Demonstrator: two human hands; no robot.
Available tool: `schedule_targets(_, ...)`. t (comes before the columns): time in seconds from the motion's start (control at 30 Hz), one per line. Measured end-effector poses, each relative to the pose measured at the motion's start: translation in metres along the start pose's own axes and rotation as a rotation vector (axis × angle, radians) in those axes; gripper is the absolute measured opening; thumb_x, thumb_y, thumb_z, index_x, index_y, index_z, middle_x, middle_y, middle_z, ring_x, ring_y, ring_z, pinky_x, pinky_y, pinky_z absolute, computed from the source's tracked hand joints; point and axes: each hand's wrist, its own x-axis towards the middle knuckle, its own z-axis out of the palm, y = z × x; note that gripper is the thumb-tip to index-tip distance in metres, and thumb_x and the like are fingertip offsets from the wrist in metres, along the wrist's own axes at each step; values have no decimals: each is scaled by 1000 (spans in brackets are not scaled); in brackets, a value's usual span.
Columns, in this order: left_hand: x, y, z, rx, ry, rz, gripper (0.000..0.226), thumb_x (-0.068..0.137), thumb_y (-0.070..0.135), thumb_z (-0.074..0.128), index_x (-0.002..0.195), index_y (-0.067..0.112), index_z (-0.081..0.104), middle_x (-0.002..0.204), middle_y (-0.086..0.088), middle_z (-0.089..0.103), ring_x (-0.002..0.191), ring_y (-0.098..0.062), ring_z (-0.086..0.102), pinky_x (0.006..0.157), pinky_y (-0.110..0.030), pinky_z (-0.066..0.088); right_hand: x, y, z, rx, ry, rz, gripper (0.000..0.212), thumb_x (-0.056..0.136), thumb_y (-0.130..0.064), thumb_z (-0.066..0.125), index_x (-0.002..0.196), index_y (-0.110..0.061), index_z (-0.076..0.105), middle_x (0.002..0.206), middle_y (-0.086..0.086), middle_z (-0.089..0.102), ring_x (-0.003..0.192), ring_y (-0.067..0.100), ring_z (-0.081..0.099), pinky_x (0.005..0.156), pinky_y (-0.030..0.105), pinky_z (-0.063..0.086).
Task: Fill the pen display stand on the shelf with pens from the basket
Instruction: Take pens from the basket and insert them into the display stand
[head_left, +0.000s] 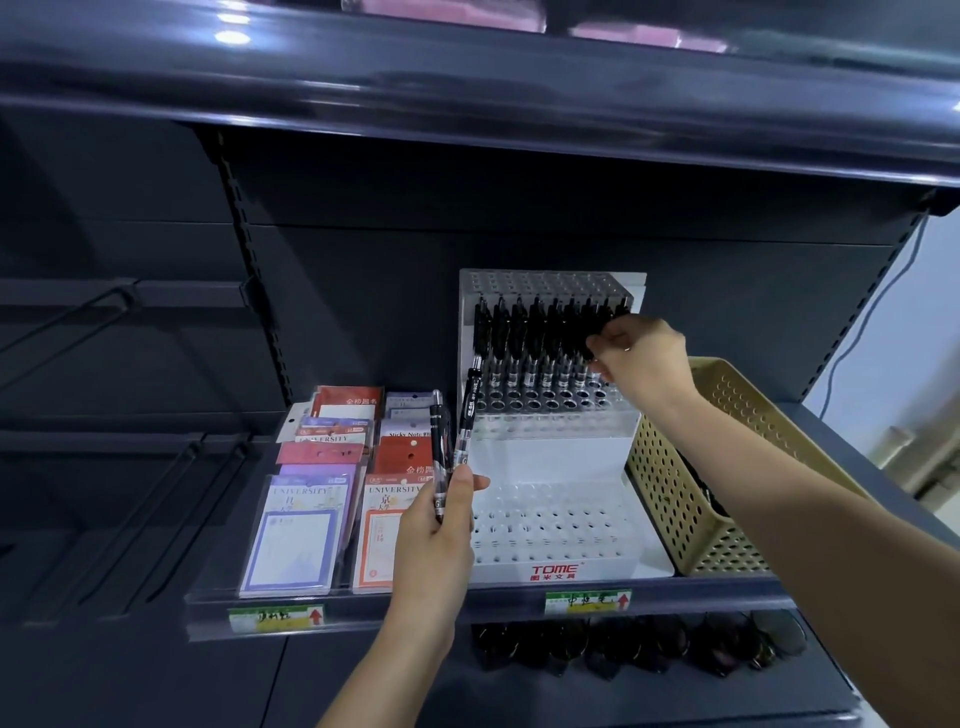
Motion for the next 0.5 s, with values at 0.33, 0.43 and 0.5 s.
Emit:
schedule_targets(0.33, -8, 10, 8, 24, -67, 43, 30, 88, 48, 49, 92, 25, 67, 67, -13, 41, 46, -11, 40, 66, -51, 44, -61, -31, -4, 209, -274, 67, 7, 88, -24, 62, 91, -18, 62, 82, -3, 64, 67, 9, 60, 62, 22, 55)
schedule_targets(0.43, -11, 12, 12, 13, -64, 49, 23, 89, 42, 54, 94, 23, 67, 74, 1, 59, 66, -24, 53, 77, -48, 47, -82, -37, 3, 361, -436, 86, 9, 87, -22, 65, 91, -14, 65, 85, 3, 69, 65, 8, 63, 58, 18, 53)
schedule_targets(0.5, -12, 10, 14, 1, -59, 61, 20, 86, 40, 57, 88, 21, 66, 44, 16, 51, 51, -7, 48, 60, -31, 40, -86, -36, 5, 440, -437, 122, 9, 88, -19, 65, 84, -12, 64, 79, 5, 68, 62, 9, 65, 56, 20, 53)
